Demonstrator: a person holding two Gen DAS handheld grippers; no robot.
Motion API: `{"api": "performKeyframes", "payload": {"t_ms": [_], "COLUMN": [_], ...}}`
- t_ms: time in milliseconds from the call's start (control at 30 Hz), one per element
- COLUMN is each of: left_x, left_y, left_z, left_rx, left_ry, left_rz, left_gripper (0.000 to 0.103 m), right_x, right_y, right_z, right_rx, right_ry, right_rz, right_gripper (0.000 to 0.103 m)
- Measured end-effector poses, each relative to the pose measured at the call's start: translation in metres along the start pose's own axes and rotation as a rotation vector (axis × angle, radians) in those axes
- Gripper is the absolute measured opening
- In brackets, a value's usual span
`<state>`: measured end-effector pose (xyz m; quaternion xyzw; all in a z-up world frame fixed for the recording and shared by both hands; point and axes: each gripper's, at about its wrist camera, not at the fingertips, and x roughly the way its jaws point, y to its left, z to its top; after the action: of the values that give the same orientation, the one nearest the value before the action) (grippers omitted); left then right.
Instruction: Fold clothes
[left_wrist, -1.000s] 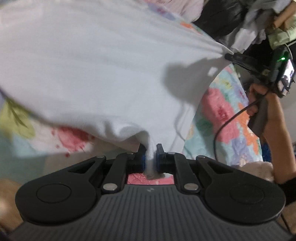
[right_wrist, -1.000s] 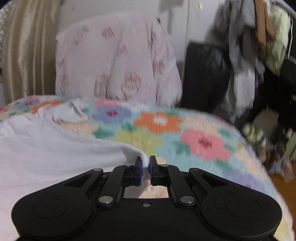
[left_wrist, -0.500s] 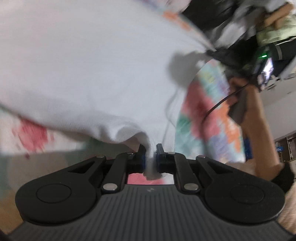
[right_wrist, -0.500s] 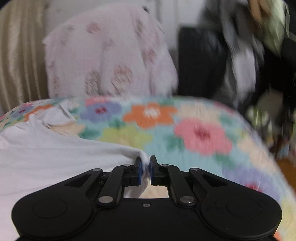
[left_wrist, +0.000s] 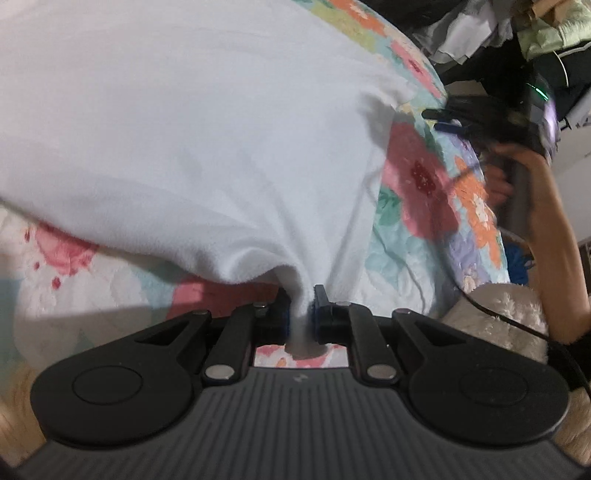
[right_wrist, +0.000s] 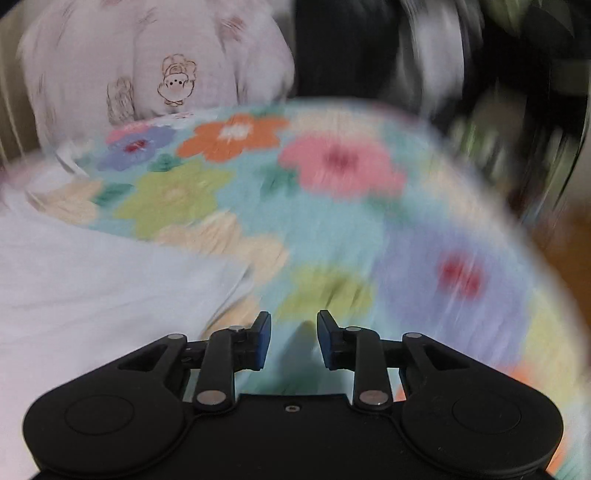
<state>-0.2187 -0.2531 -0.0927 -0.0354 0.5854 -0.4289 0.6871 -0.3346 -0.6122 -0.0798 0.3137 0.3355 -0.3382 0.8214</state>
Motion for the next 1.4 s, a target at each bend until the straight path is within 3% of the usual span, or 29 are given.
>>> {"api": "performKeyframes", "payload": {"t_ms": [33,100,167,267,400,533,700,867,900,933,967,1033,1133,1267,1400], "left_x": [0.001,0.002,-0.003,-0.007,-0.014,-0.035,-0.057,-0.079,-0.081,-0.082,-0.082,-0.084,-0.088,-0.09,-0.067], "left_y": [0.005,0.012,0.016,0.021,0.026,0.022,-0.004,-0.008,-0.007,-0.007,-0.007,-0.008,-0.014,-0.023,-0.015], "left_z": [0.001,0.002,0.001,-0.001,-0.001,0.003,0.005,0.01,0.01,0.01,0.011,0.009,0.003,-0.011,-0.03], "left_rx": [-0.032,-0.081,-0.098,-0.108,-0.145,-0.133,-0.046,-0.028,-0.031,-0.034,-0.035,-0.037,-0.033,0.016,0.004], "left_ry": [0.008,0.018,0.006,-0.032,-0.079,-0.14,-0.206,-0.265,-0.269,-0.271,-0.267,-0.254,-0.222,-0.163,-0.066], "left_rz": [-0.015,-0.04,-0.049,-0.053,-0.101,-0.135,-0.096,-0.111,-0.114,-0.116,-0.116,-0.12,-0.124,-0.06,-0.004], "left_gripper": [0.013,0.013,0.013,0.011,0.007,0.007,0.007,0.007,0.007,0.007,0.006,0.006,0.006,0.006,0.006], "right_x": [-0.006,-0.019,-0.031,-0.04,-0.049,-0.046,-0.04,-0.037,-0.037,-0.036,-0.035,-0.043,-0.068,-0.085,-0.074], "right_y": [-0.009,-0.008,0.011,0.053,0.079,0.091,0.089,0.085,0.086,0.088,0.09,0.1,0.119,0.125,0.14], "right_z": [-0.005,-0.022,-0.041,-0.076,-0.115,-0.122,-0.132,-0.134,-0.135,-0.136,-0.137,-0.139,-0.144,-0.16,-0.18], "right_rx": [0.094,0.165,0.126,0.021,0.028,-0.037,-0.075,-0.017,-0.017,-0.024,-0.032,-0.115,-0.33,-0.469,-0.607], "right_ry": [0.048,0.107,0.157,0.248,0.278,0.313,0.395,0.453,0.452,0.449,0.445,0.452,0.401,0.431,0.452], "right_rz": [0.097,0.253,0.339,0.356,0.325,0.345,0.302,0.392,0.425,0.461,0.497,0.528,0.459,0.407,0.283], "right_gripper": [0.036,0.04,0.056,0.062,0.062,0.062,0.065,0.067,0.066,0.045,0.01,0.007,0.007,0.007,0.006]}}
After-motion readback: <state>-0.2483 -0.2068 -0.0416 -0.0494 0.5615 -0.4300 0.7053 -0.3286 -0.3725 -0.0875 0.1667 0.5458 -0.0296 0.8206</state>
